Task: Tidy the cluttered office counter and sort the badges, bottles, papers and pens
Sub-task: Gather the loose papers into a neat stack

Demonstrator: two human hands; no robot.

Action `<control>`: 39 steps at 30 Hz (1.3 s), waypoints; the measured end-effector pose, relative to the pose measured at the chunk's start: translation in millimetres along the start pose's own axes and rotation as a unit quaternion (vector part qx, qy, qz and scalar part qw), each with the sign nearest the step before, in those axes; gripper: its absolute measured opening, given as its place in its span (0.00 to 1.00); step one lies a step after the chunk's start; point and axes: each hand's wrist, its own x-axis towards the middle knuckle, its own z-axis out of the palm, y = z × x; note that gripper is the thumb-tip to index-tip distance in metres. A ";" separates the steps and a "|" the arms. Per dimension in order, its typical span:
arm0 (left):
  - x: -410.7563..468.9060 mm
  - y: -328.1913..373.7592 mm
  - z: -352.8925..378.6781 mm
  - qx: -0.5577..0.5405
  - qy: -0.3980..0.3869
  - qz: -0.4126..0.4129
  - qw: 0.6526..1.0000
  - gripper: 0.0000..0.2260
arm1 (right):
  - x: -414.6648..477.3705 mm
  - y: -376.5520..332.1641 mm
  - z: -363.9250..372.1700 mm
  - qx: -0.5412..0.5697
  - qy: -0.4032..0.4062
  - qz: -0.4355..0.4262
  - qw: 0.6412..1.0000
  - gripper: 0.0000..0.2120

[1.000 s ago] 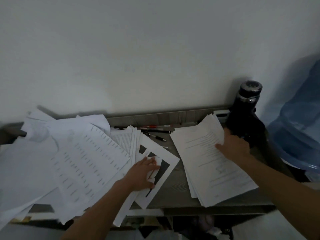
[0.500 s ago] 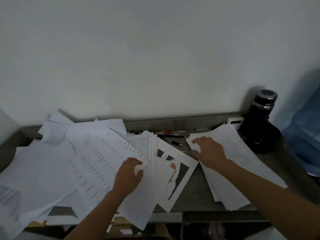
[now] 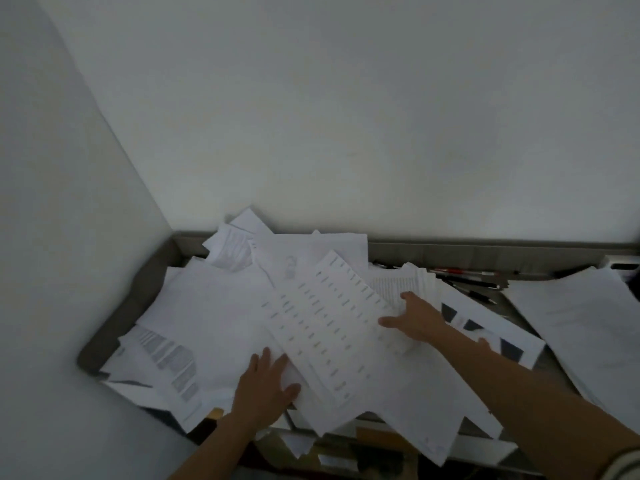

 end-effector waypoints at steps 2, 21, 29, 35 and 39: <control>-2.2 1.7 -1.8 -0.034 -0.003 0.069 0.997 0.31 | 5.1 -10.6 12.3 -0.019 -0.013 0.013 1.000 0.37; 29.4 -53.4 -26.9 -0.024 0.074 -0.038 0.996 0.27 | 18.2 -18.3 10.0 0.417 -0.067 0.067 0.904 0.15; 25.1 -35.2 -47.1 -0.362 0.238 -0.098 0.896 0.12 | 15.4 -71.1 39.8 0.228 -0.071 -0.009 0.971 0.13; 31.1 -43.9 -61.8 -0.613 0.168 -0.224 0.739 0.23 | 16.9 -100.2 58.9 0.329 -0.152 0.042 0.931 0.21; 32.1 -43.3 -62.7 -0.711 0.041 -0.220 0.666 0.26 | 13.5 -104.6 73.8 0.282 -0.204 0.051 0.936 0.25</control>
